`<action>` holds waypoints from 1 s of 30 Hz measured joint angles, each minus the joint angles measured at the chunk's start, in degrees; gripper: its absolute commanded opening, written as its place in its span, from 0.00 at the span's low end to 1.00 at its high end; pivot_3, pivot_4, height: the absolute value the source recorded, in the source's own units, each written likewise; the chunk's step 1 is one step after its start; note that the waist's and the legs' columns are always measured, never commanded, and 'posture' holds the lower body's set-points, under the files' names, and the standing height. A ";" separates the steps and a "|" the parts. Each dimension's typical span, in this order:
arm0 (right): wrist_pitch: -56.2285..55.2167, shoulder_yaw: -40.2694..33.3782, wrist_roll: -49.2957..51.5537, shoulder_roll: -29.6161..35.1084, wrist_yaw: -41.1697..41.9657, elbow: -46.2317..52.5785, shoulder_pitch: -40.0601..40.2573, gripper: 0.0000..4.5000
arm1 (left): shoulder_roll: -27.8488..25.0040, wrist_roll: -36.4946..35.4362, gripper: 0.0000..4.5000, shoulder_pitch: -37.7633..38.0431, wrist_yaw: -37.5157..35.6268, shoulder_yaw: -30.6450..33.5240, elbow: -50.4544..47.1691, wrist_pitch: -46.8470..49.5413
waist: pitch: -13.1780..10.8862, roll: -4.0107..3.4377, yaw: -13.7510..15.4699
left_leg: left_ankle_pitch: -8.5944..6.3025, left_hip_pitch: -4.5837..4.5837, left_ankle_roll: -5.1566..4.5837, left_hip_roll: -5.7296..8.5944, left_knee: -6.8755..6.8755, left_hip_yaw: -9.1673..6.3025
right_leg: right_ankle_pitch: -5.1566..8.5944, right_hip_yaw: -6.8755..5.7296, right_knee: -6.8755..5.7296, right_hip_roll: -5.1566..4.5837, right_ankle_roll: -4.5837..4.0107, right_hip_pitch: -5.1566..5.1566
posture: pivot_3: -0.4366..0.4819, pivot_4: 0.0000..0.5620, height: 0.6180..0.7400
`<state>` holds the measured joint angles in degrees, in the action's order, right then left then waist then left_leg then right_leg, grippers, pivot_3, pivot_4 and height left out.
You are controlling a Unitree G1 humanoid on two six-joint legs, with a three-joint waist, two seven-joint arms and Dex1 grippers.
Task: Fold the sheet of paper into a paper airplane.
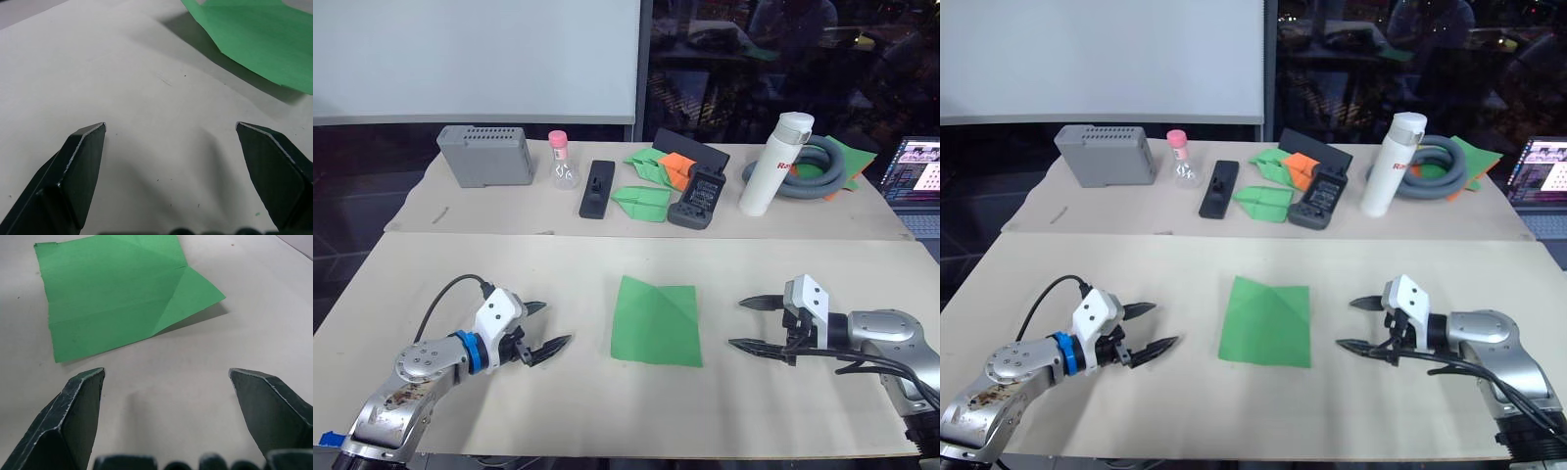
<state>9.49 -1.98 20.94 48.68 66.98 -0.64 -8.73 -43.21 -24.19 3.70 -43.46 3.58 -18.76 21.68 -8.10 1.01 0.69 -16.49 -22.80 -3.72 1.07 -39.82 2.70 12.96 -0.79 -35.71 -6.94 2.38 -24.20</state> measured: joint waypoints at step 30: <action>28.37 -3.37 2.79 -4.95 -25.04 25.28 7.76 1.00 | 6.52 9.99 0.01 -31.49 -15.37 -28.28 12.25 6.84 | 0.00 0.02 0.05 | -0.08 -0.08 -0.21 0.08 -0.39 0.04 | 0.01 0.04 -0.12 0.52 0.05 0.09 | 0.48 0.27 1.00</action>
<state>37.86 -5.35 23.73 43.73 41.95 24.64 -0.97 -36.69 -14.21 -27.79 -58.82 -24.70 -6.51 28.52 -8.10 1.03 0.75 -16.57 -22.89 -3.93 1.15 -40.21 2.74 12.97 -0.75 -35.83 -6.41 2.43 -24.11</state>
